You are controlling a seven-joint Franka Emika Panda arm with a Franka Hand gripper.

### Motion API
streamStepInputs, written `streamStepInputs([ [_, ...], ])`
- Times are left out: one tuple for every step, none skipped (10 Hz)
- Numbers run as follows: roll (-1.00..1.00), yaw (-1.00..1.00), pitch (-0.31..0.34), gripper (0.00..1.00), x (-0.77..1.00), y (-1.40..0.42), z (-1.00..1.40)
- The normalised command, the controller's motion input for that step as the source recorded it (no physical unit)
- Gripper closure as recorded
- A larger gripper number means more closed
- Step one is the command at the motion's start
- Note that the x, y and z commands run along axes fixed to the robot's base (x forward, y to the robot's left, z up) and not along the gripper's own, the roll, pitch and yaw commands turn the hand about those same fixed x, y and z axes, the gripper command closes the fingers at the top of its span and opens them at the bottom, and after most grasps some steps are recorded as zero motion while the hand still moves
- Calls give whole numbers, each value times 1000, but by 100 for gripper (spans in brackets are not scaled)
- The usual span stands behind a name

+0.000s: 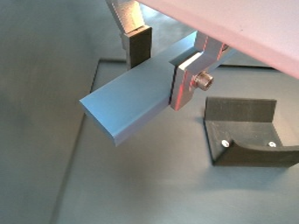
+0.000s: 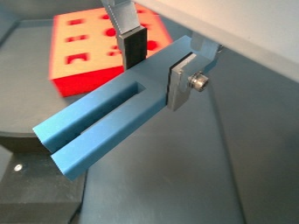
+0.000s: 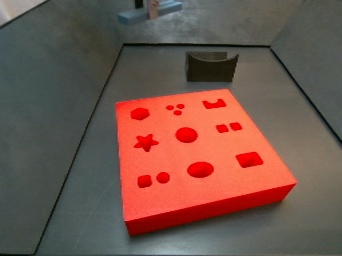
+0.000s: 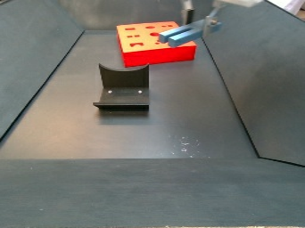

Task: Pick up the double-square object. Move up. Place the double-square object on the fixture. Regrasp the double-square object. Move to above the board. Insert the double-square object.
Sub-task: Place the double-square object on the fixture.

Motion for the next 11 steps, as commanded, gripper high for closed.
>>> streamStepInputs([
  [-56, 1000, 12, 100, 1000, -482, -265],
  [-56, 1000, 12, 100, 1000, -455, -252],
  [-54, 1000, 14, 100, 1000, -385, -224],
  [-52, 1000, 19, 100, 1000, -343, -203],
  [-49, 1000, 22, 100, 1000, -302, -185],
  [-44, 1000, 26, 100, 1000, -261, -171],
  [-36, 1000, 33, 100, 1000, -214, -149],
  [-28, 1000, 45, 100, 1000, -183, -133],
  [-9, 850, 62, 100, 944, -130, -103],
  [2, 687, 68, 100, 866, -102, -84],
  [23, 404, 82, 100, 717, -61, -51],
])
